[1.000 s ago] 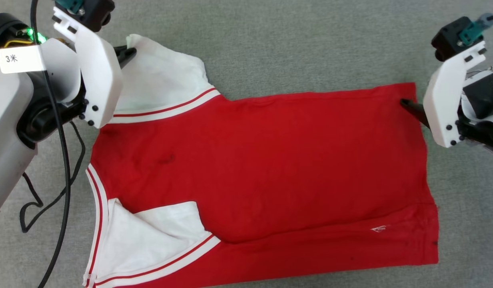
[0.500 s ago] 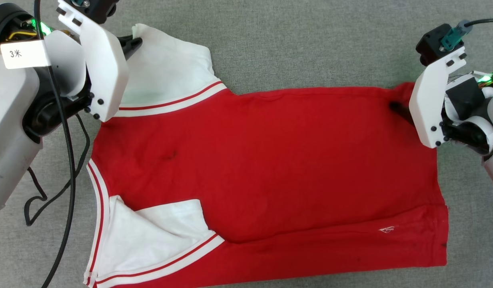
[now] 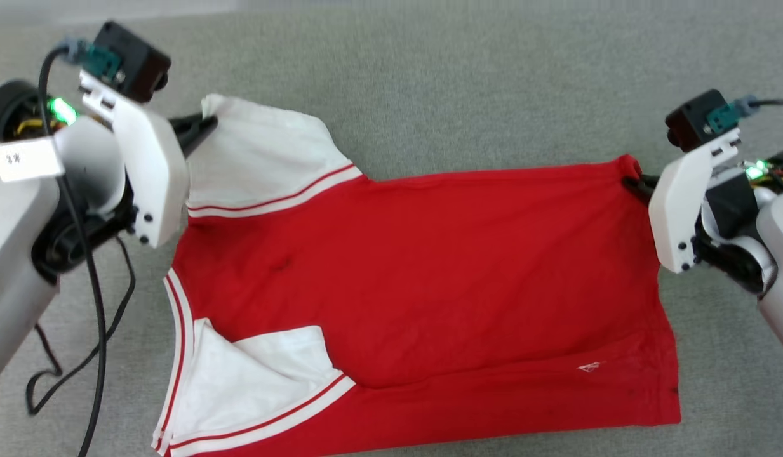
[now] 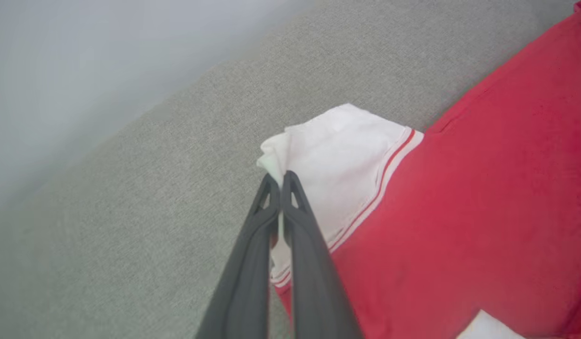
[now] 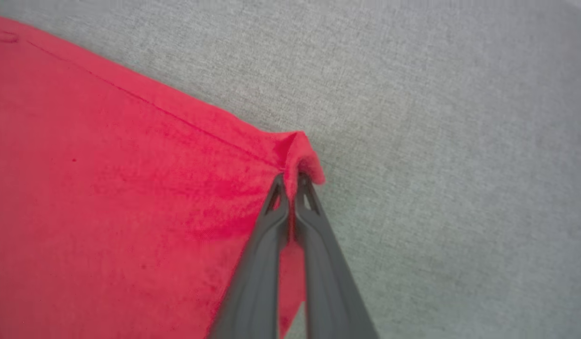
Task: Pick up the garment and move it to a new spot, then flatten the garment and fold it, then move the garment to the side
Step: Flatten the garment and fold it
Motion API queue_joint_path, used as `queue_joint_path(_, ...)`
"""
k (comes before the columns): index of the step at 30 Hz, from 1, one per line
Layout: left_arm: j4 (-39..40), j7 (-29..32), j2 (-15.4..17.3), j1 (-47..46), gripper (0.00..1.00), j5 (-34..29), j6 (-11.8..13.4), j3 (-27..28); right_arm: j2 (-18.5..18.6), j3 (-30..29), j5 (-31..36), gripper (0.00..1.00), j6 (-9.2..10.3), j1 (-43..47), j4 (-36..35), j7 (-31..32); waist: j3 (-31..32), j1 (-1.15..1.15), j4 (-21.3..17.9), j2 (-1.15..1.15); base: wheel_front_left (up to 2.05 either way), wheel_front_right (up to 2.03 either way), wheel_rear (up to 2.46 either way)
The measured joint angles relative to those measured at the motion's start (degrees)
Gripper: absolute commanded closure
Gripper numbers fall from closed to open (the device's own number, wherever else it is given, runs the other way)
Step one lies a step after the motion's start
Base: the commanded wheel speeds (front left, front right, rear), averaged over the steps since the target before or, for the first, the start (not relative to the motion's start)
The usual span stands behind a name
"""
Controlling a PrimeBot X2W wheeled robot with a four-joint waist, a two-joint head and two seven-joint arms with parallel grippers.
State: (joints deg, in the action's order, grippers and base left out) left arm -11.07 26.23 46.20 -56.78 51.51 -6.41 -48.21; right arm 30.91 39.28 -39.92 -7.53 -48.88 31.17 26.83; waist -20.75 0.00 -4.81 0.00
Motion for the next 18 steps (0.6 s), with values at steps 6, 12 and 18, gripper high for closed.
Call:
queue_joint_path(6,5.1,-2.5,3.5,7.2,1.0,1.6,2.7,0.1,1.9,-0.1,-1.9,1.0,0.0,5.3,-2.7,-4.3,5.0,0.0,0.0,0.0,0.0,0.0,0.0)
queue_joint_path(12,11.2,-4.5,7.4,14.8,1.0,3.2,6.1,-0.2,3.6,-1.1,-3.2,1.0,0.0,10.8,-6.3,-6.5,9.0,-0.01,0.5,0.0,0.0,0.0,0.0)
queue_joint_path(18,16.1,-7.1,10.7,23.5,1.0,5.3,9.7,-1.1,4.9,-3.2,-4.1,1.0,0.0,17.2,-10.1,-7.7,11.5,0.0,1.0,0.0,0.0,0.0,0.0)
